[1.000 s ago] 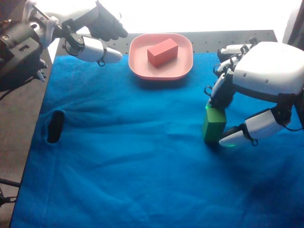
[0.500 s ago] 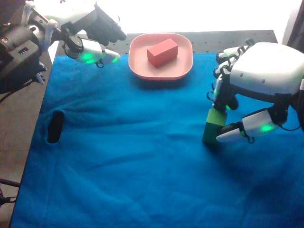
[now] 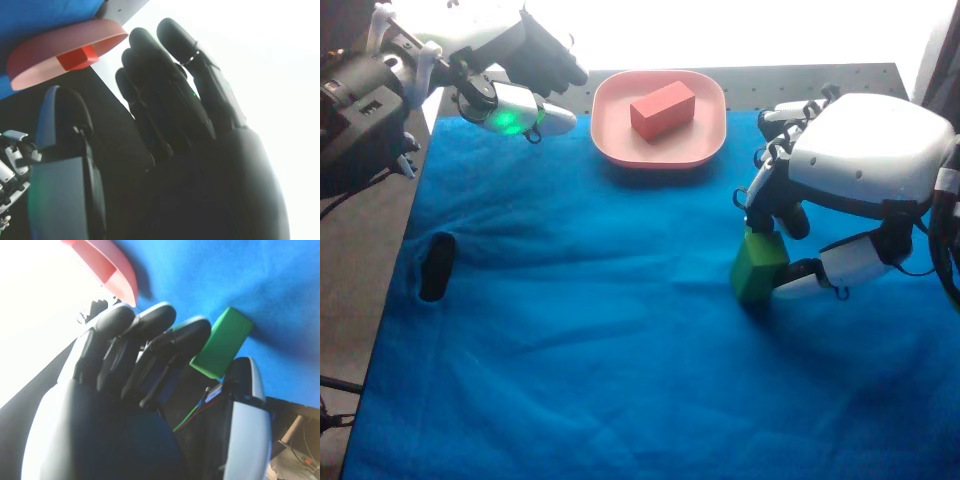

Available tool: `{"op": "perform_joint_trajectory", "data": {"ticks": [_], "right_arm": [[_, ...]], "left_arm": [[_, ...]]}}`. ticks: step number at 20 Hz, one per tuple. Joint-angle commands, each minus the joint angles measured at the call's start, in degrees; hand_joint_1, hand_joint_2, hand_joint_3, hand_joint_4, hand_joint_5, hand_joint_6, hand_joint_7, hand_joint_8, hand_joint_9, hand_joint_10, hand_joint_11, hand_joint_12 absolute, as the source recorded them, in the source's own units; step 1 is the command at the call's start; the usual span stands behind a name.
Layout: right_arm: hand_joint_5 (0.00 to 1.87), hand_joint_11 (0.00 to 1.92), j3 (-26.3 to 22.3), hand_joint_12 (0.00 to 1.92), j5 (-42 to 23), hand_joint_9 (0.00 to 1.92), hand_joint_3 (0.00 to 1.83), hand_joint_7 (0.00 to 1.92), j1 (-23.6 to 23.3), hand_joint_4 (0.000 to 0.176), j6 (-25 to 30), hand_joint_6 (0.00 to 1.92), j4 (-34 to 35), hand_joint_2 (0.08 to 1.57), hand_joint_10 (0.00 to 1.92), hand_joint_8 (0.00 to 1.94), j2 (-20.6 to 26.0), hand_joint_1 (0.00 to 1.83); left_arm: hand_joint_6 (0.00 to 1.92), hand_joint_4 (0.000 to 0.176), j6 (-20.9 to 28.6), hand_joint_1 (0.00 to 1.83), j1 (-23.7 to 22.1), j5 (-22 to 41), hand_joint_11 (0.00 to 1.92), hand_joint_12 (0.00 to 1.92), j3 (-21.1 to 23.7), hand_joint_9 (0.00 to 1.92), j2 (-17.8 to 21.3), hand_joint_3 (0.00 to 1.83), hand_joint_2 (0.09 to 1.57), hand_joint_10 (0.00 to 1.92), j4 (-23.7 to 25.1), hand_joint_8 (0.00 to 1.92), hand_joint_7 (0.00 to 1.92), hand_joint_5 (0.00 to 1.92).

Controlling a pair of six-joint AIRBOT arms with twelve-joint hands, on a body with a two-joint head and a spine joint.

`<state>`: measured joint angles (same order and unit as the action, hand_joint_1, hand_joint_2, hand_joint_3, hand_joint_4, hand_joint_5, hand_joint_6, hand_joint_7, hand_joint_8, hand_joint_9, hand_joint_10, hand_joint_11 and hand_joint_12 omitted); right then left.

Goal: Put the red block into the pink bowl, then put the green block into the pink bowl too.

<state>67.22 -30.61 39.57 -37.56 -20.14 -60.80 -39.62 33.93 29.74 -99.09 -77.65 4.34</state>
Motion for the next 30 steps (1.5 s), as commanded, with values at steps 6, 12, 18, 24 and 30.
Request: {"op": "perform_joint_trajectory", "data": {"ticks": [6,12,18,24,30], "right_arm": [[1.14,0.45,0.6,1.73,-5.4,0.86,0.00,1.21,-1.4,0.000,-0.3,0.54,0.9,1.03,1.15,0.84,-0.2,1.29],[1.12,0.50,1.9,1.67,-5.4,0.93,0.00,1.31,-3.4,0.000,-0.3,0.77,0.9,1.05,1.10,0.55,-0.7,1.17],[1.09,0.33,4.0,1.69,-5.5,0.87,0.00,1.28,-6.3,0.000,-0.3,0.82,1.7,1.07,1.13,0.57,-2.0,1.17],[1.08,0.38,8.6,1.87,-5.6,0.72,0.00,1.13,-9.0,0.000,-0.3,0.83,3.9,1.07,1.41,0.95,-4.9,1.17],[1.10,0.48,11.5,1.80,-5.5,0.85,0.01,1.10,-10.7,0.000,-0.3,0.75,4.9,1.06,1.28,0.86,-5.9,1.19]], "left_arm": [[0.01,0.000,0.1,0.98,-0.1,6.6,0.58,1.07,0.5,1.02,0.4,0.00,1.04,0.00,-1.1,0.00,1.02,0.97],[0.72,0.000,-0.1,1.07,0.1,6.8,0.58,1.07,1.3,1.04,1.0,0.01,1.08,0.01,-1.0,0.00,1.05,1.01],[1.01,0.125,-0.2,1.03,0.9,8.4,0.44,1.12,2.8,1.02,1.1,0.00,1.11,0.00,-0.4,0.00,1.08,0.96],[1.00,0.018,-1.0,1.07,1.7,9.5,0.41,1.18,4.5,1.05,1.3,0.00,1.12,0.00,0.4,0.24,1.02,0.97],[1.12,0.029,-1.0,1.20,2.5,10.9,0.45,1.26,6.2,1.08,1.3,0.00,1.14,0.02,2.1,1.01,0.97,0.89]]}}
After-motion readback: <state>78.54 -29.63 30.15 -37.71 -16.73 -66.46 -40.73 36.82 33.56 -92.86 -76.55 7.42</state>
